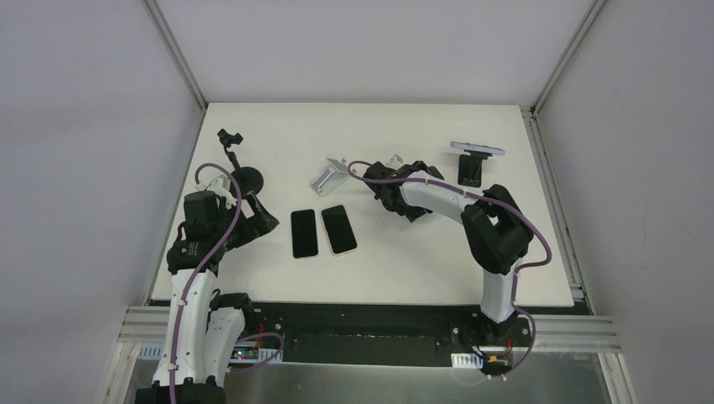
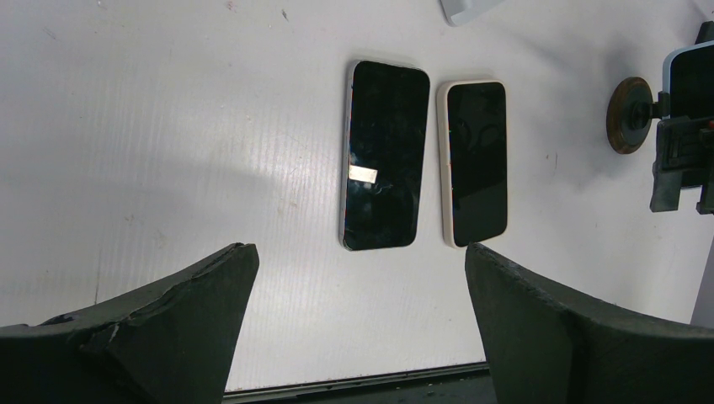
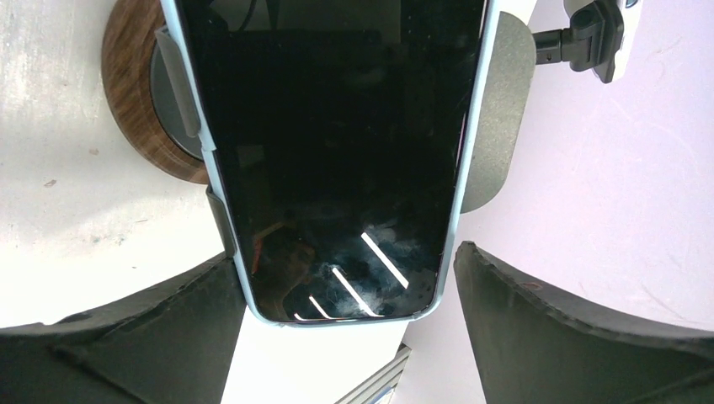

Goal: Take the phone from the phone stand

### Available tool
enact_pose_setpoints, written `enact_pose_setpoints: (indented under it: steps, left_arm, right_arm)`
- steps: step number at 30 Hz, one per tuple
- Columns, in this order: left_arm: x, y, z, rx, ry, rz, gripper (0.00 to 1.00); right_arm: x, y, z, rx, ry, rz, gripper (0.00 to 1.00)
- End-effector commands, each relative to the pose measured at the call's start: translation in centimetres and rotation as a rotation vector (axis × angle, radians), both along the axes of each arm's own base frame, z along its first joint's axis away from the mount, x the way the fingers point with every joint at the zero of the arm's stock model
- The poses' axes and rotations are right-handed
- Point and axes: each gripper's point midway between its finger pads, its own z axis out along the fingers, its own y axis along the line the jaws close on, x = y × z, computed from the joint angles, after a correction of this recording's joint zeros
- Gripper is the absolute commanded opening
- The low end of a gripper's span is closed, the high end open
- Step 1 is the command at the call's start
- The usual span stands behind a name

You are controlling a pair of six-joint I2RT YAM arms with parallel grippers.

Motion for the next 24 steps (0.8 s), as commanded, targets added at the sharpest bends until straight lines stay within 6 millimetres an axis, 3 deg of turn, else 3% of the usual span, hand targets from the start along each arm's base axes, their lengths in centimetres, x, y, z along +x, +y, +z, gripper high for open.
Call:
enact_pose_setpoints:
  steps: [1, 7, 10, 16, 24]
  left_arm:
    - [0.2, -0.2, 1.0, -0.006, -0.024, -0.006, 1.00]
    - [0.2, -0.2, 1.0, -0.006, -0.025, -0.006, 1.00]
    - [0.2, -0.2, 1.0, -0.006, -0.025, -0.006, 1.00]
    - [0.2, -0.2, 1.0, -0.006, -0.026, -0.006, 1.00]
    - [0.2, -0.2, 1.0, -0.006, -0.026, -0.006, 1.00]
  right_arm:
    - [-0.3, -0.4, 1.3, 0.003, -0.015, -0.002, 0.91]
    - [-0.3, -0.2, 0.8, 0.004, 0.001, 0.003, 0.92]
    - [-0.4, -0.2, 0.6, 0.003, 0.012, 0.003, 0.87]
    - [-0.4, -0.3, 0.4, 0.005, 0.020, 0.002, 0.72]
    - [-0.6, -0.6, 1.6, 0.001, 0.010, 0.000, 0.45]
